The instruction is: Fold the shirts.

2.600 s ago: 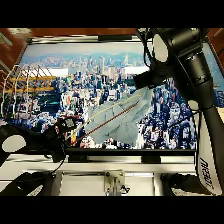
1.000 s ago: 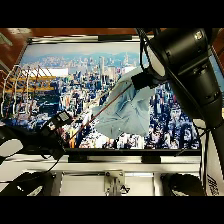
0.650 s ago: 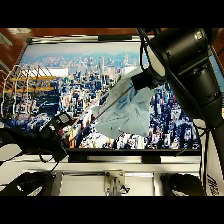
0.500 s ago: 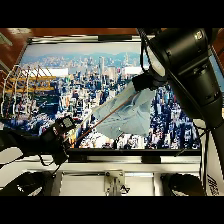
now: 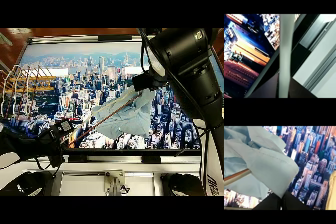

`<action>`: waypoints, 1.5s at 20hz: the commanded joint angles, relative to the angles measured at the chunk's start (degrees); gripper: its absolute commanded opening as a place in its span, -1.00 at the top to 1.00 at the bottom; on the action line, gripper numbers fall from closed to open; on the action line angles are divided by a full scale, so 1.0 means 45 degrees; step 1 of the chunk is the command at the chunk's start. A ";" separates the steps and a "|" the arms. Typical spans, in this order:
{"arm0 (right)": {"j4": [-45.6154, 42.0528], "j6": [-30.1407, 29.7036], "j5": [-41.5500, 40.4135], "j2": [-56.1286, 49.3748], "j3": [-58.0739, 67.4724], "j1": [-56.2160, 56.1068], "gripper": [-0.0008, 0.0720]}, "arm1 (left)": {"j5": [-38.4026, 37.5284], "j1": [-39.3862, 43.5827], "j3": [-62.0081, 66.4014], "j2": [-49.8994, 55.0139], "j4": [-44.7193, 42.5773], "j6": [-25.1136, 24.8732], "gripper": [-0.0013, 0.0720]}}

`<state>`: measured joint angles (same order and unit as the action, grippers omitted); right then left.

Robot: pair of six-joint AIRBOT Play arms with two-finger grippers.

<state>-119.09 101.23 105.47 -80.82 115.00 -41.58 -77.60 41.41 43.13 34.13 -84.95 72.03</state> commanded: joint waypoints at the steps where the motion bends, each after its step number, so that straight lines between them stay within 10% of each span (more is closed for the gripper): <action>1: 0.0010 0.0165 0.0233 0.0010 0.0010 -0.0005 0.78 | 0.0374 0.0325 -0.0049 0.0058 -0.0029 -0.0141 0.83; 13: 0.0748 0.1409 0.0233 0.0010 0.0010 -0.0015 0.78 | 0.2657 0.1171 -0.0709 0.0889 -0.0923 0.2793 0.83; 20: 0.1365 0.1112 -0.0058 0.0010 0.0010 -0.0015 0.78 | 0.3419 0.1229 -0.0709 0.1787 -0.0204 0.0840 0.83; 30: 0.4391 0.1190 -0.0889 0.0010 0.0010 -0.0015 0.78 | 0.7941 0.1098 -0.0515 0.4813 0.1083 0.0835 0.83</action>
<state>-105.21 105.93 103.44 -80.82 115.00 -41.63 -49.47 46.83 40.21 52.25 -82.11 75.99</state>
